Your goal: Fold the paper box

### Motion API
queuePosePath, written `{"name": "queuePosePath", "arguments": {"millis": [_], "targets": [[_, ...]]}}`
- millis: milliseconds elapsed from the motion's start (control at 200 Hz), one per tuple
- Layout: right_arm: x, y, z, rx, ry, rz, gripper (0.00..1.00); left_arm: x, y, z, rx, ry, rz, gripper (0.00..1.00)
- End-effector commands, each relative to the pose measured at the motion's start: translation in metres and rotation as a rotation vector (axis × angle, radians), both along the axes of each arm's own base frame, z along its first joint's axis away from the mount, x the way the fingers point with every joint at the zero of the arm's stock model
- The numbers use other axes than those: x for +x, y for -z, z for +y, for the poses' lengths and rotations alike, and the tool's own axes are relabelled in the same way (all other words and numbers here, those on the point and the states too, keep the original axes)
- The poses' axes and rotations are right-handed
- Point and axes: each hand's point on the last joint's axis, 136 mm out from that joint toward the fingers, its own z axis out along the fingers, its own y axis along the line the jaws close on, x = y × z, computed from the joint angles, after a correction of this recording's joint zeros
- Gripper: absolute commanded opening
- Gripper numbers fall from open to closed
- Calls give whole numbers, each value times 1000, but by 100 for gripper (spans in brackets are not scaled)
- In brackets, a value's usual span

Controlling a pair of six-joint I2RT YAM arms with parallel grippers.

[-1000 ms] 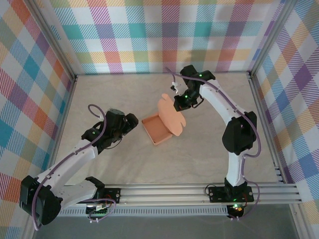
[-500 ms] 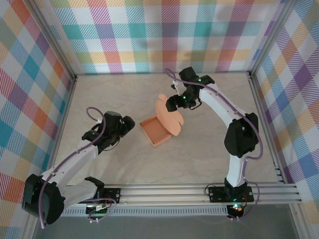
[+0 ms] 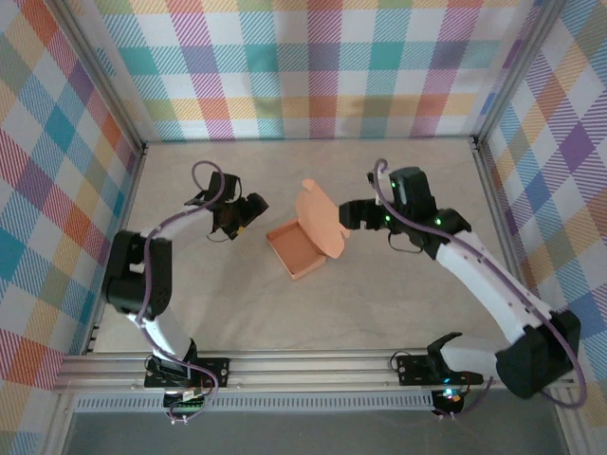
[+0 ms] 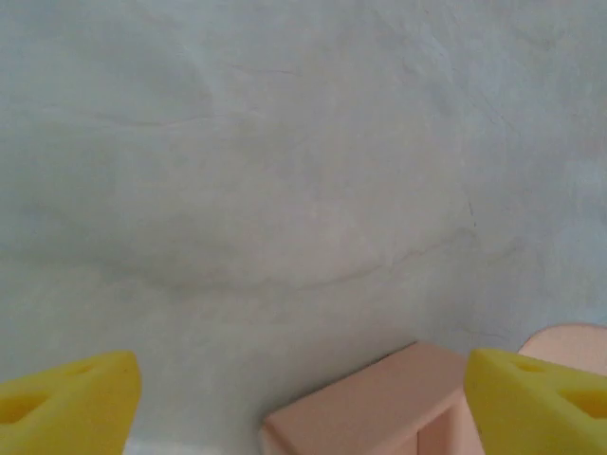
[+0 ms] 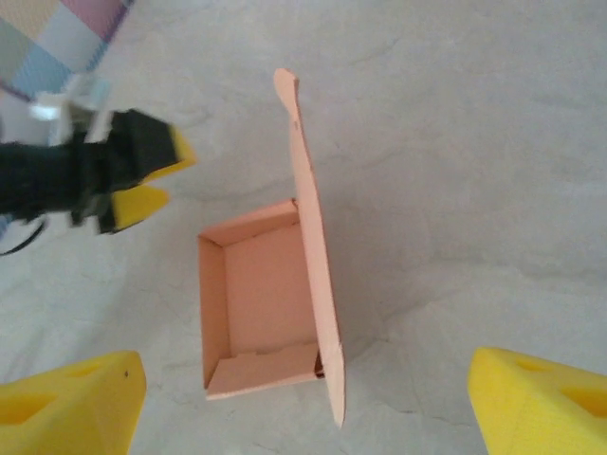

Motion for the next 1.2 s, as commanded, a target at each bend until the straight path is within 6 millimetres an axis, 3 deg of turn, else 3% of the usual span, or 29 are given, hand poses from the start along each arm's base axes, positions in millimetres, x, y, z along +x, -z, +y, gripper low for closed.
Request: {"name": "queuePosePath", "arguments": {"millis": [0,140,245,395,455,520,640,750,900,1195], "targets": [[-26,9,7,67,-37,-6,87,13,4,-17,-69,68,6,86],[-68,42,20,-56,-134,-7,86,12,23,-27,-95,83,54,83],[-95,65,44,-82,-218,1,79,9,31,-32,-94,94,75,76],[-110,98,85,-109,-298,31,65,1,39,-44,-105,116,87,66],[-106,110,98,-134,-286,34,59,-4,43,-44,-101,113,103,62],[-99,123,111,-123,-263,53,55,-8,46,-44,-100,110,112,52],[-85,146,122,-141,-207,86,48,-17,49,-42,-102,105,126,47],[-72,167,116,-185,-129,141,43,-24,50,-41,-104,103,137,46],[-55,179,104,-182,-67,202,42,-32,54,-44,-132,102,155,44],[-14,190,79,-245,-13,229,44,-47,52,-42,-131,99,160,45]]}}
